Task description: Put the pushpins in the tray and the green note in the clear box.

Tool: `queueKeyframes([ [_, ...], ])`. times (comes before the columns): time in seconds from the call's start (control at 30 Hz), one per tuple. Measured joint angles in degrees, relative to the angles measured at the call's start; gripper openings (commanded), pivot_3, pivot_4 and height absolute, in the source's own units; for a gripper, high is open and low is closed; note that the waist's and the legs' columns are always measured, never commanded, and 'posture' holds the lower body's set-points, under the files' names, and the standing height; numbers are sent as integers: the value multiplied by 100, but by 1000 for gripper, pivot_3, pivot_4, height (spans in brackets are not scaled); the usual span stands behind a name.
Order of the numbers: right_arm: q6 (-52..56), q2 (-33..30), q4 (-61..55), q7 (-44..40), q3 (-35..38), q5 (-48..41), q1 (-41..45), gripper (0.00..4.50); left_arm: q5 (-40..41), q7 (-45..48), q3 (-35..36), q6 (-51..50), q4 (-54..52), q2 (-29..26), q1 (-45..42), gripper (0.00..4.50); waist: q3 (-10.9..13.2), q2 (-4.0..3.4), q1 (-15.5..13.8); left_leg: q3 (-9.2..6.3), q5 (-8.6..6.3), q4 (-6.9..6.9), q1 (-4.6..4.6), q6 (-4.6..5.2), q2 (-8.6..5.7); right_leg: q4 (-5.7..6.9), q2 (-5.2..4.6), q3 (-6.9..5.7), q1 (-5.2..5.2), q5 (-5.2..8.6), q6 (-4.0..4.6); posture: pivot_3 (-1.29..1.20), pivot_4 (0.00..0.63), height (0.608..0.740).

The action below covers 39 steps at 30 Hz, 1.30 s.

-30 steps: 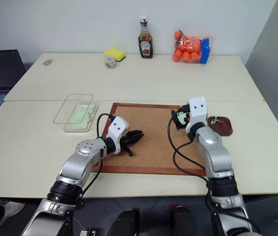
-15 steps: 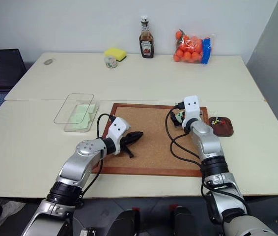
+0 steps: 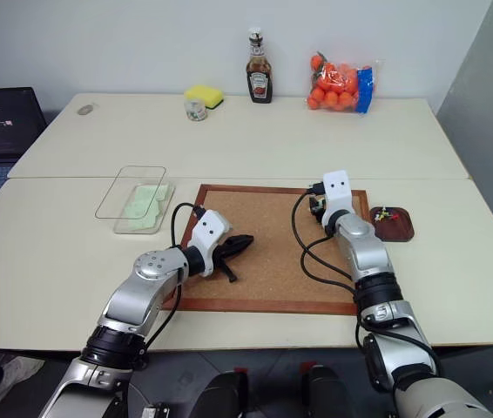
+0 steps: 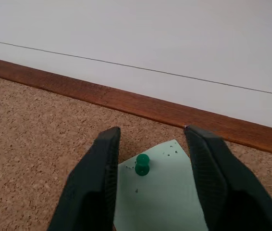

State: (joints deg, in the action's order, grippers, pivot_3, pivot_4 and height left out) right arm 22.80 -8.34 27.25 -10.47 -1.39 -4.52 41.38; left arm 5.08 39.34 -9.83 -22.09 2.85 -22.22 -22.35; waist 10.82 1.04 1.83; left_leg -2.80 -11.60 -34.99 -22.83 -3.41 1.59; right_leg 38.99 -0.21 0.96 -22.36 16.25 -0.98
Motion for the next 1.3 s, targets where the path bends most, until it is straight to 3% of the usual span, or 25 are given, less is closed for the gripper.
queueKeyframes([
  [0.2, 4, 17, -9, -60, -38, 68, -90, 199, -42, -4, 2, 26, 3, 0, -1, 0, 0, 0, 0, 0, 0, 0, 0, 0, 0, 0, 0, 0, 0, 0, 0, 0, 150, 740],
  [0.27, 5, 19, -17, -67, -19, 84, -90, 24, -55, -4, 2, 30, 6, 1, -1, 0, 0, 0, 0, 0, 0, 0, 1, 0, 0, 0, 0, 0, 0, 0, 0, 0, 150, 740],
  [0.73, 4, 137, -106, -74, 141, 43, -106, 24, -99, 2, 3, 114, 9, -6, 21, 0, 0, -1, 1, -1, 0, 0, 0, 0, 0, 2, 1, 0, 0, 0, 0, 0, 150, 740],
  [1.3, -217, 133, -1350, -347, 180, -130, -305, 24, -121, -6, -25, 117, -36, -5, 54, 0, 0, 0, -2, -3, 0, 1, -2, 0, 1, -1, 0, -2, 0, 0, 0, 0, 150, 740],
])
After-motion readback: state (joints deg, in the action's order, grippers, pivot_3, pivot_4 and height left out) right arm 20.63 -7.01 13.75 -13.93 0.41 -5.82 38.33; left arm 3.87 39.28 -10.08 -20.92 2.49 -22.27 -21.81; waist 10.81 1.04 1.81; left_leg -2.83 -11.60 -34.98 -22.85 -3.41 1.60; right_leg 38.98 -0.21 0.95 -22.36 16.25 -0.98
